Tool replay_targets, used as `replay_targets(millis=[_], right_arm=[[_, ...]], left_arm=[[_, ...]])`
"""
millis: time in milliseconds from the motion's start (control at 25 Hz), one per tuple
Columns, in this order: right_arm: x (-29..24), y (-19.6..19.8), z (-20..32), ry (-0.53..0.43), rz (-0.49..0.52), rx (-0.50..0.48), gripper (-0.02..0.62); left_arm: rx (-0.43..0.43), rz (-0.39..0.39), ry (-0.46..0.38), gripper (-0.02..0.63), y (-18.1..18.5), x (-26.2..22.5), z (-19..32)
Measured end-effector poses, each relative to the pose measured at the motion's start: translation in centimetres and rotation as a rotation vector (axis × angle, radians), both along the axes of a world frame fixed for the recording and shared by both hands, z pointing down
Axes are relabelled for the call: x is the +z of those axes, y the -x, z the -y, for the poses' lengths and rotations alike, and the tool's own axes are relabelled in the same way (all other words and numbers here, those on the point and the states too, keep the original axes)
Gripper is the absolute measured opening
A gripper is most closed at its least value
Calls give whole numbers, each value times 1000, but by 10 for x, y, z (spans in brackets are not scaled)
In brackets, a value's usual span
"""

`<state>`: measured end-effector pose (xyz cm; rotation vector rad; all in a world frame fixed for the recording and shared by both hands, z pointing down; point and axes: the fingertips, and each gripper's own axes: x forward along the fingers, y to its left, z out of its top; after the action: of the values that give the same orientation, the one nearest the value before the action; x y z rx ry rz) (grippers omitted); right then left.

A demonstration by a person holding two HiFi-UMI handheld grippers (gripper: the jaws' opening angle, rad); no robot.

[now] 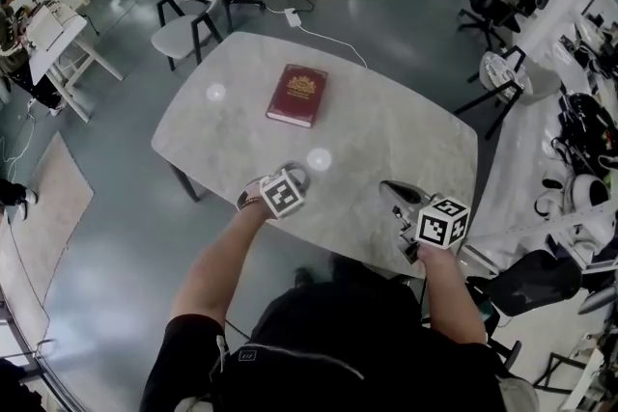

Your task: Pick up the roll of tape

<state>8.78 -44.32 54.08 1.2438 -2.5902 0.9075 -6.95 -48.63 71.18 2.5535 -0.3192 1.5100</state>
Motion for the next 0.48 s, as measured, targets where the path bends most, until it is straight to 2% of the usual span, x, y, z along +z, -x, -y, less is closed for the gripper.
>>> replay_targets(millis=[120,280,480], right_arm=[[-9,1,-11,-11,-12,5,3],[-17,2,-22,-16,-18,-23,3],[-30,-24,-14,-56,10,-24,3]], left_arm=[[-61,-33,-8,58,17,-16,0],[-141,-138,-6,58,21,-41,-2],[-221,-179,-63,57,21,-74,5]])
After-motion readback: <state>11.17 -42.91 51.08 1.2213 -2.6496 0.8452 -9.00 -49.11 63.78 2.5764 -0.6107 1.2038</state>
